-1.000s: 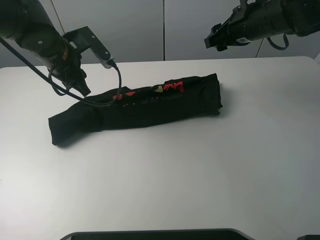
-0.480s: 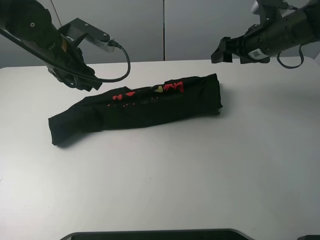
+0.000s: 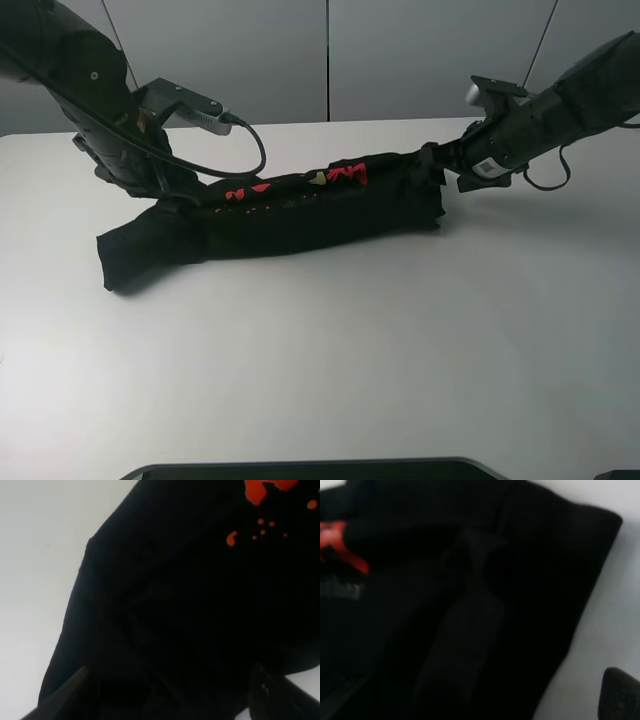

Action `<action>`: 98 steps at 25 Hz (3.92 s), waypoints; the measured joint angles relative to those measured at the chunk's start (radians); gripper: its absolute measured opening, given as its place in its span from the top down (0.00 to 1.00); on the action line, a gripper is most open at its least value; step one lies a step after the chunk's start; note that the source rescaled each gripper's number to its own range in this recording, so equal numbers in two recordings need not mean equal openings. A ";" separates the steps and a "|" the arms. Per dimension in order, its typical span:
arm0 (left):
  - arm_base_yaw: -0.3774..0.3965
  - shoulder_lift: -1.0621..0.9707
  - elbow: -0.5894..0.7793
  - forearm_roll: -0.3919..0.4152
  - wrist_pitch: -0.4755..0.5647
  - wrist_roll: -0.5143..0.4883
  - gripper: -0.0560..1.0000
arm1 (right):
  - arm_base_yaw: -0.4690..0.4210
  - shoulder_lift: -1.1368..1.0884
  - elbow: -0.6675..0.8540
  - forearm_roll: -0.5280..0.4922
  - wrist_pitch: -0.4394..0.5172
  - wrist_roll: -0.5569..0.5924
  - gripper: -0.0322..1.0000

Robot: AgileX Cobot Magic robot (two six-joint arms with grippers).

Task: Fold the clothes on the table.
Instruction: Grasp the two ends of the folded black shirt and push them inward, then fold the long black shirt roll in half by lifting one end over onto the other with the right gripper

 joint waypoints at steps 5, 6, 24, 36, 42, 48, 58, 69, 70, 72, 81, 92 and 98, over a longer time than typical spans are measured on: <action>0.000 0.007 0.000 -0.002 0.002 -0.025 0.18 | 0.000 0.047 -0.002 -0.002 -0.021 -0.002 0.06; 0.000 0.014 0.000 -0.002 0.002 -0.025 0.18 | 0.000 0.050 -0.005 -0.002 -0.021 -0.005 0.06; 0.000 0.037 0.000 -0.002 -0.019 -0.029 0.18 | 0.030 0.143 -0.091 0.116 0.188 -0.041 0.11; 0.000 0.037 0.000 0.002 -0.019 -0.029 0.18 | 0.043 0.164 -0.093 -0.010 0.179 0.011 0.87; 0.000 0.037 0.000 0.002 -0.019 -0.015 0.18 | 0.056 0.133 -0.102 -0.353 0.160 0.375 0.87; 0.000 0.037 0.000 0.002 -0.019 -0.008 0.18 | 0.058 0.050 -0.095 -0.904 0.137 0.748 0.87; 0.000 0.037 0.000 0.019 0.013 -0.004 0.18 | 0.046 -0.224 -0.071 -1.157 0.213 0.879 0.87; 0.000 -0.097 -0.004 0.036 0.021 0.002 0.18 | 0.046 -0.444 -0.071 -1.206 0.227 0.949 0.87; 0.000 -0.111 -0.004 0.039 0.021 0.002 0.18 | 0.051 -0.454 -0.071 -1.194 0.230 0.949 0.87; 0.000 -0.135 -0.004 0.045 0.021 0.002 0.18 | 0.071 -0.467 -0.071 -1.135 0.240 0.911 0.87; 0.000 -0.228 -0.004 0.059 0.012 0.002 0.18 | 0.286 -0.443 -0.070 -0.887 0.204 0.750 0.87; 0.000 -0.281 -0.004 0.059 0.008 0.002 0.18 | 0.470 -0.169 -0.070 -0.814 0.101 0.746 0.87; 0.000 -0.283 -0.004 0.059 -0.011 0.002 0.18 | 0.535 -0.100 -0.070 -0.757 0.041 0.724 0.87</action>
